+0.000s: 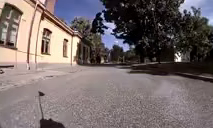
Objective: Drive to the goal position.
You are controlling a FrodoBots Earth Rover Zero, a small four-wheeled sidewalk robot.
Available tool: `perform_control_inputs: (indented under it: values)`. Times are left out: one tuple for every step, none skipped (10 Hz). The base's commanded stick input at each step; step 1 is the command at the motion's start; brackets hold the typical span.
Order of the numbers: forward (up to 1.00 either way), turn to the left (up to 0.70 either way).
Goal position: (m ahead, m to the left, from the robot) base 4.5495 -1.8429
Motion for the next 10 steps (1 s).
perform_control_inputs:
  values:
    - [0.67,0.00]
    - [0.61,0.00]
    - [0.59,0.00]
    - [0.68,0.00]
    - [0.69,0.00]
    - [0.68,0.00]
    - [0.67,0.00]
    - [0.68,0.00]
    - [0.70,0.00]
    - [0.70,0.00]
